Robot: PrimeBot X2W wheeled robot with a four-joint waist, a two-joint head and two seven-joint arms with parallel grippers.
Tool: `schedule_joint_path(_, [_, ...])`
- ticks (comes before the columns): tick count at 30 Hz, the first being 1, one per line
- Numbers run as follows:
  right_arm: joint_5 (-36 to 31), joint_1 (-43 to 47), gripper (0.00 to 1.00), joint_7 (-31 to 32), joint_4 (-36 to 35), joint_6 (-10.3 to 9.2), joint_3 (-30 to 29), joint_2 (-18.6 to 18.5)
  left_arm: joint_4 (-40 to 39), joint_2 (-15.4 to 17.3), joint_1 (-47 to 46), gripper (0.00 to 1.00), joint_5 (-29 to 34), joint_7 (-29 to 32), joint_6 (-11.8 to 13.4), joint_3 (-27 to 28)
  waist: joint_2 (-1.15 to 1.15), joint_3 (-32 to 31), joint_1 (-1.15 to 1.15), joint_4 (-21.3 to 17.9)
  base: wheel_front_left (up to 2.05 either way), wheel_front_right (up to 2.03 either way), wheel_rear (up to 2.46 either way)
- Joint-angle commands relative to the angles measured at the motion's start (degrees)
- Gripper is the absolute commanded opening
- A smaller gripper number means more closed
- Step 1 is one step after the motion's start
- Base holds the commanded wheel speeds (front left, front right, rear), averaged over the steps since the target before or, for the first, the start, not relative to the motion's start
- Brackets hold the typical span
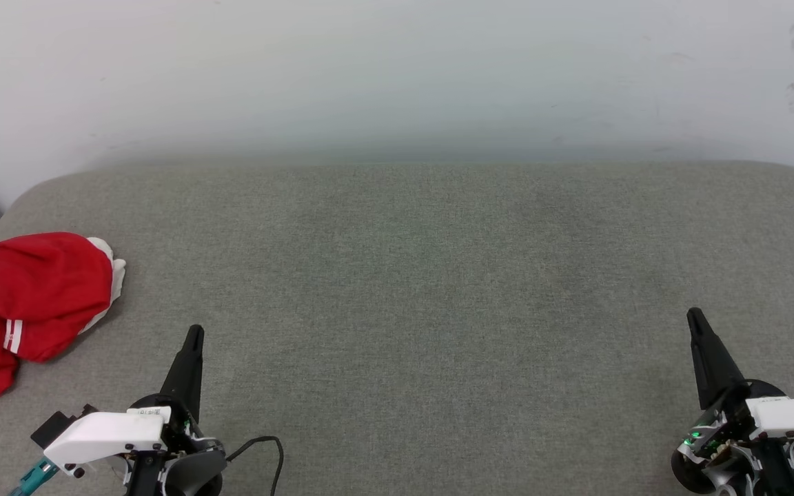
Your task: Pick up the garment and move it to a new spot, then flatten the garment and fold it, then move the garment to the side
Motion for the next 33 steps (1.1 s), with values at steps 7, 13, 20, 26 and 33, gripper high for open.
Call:
schedule_joint_path(7, [0.07, -0.65, 0.00, 0.01, 0.06, 0.00, 0.04, 0.26, -0.04, -0.08, -0.36, 0.00, 0.03, 0.10, -0.16, 0.11, 0.00, 0.00, 0.00, 0.00, 0.00, 0.00, 0.00])
schedule_joint_path(13, [0.07, -0.65, 0.00, 0.02, 0.06, 0.00, 0.04, 0.26, -0.04, -0.08, -0.36, 0.00, 0.03, 0.10, -0.17, 0.11, 0.00, 0.00, 0.00, 0.00, 0.00, 0.00, 0.00])
schedule_joint_path(20, [0.07, -0.65, 0.00, 0.02, 0.06, 0.00, 0.04, 0.26, -0.04, -0.08, -0.36, 0.00, 0.03, 0.10, -0.16, 0.11, 0.00, 0.00, 0.00, 0.00, 0.00, 0.00, 0.00])
schedule_joint_path(26, [0.07, -0.65, 0.00, 0.02, 0.05, 0.00, 0.04, 0.26, -0.04, -0.08, -0.36, 0.00, 0.03, 0.10, -0.17, 0.11, 0.00, 0.00, 0.00, 0.00, 0.00, 0.00, 0.00])
schedule_joint_path(33, [0.08, -0.65, 0.00, 0.02, 0.05, 0.00, 0.04, 0.26, -0.04, -0.08, -0.36, 0.00, 0.03, 0.10, -0.17, 0.11, 0.00, 0.00, 0.00, 0.00, 0.00, 0.00, 0.00])
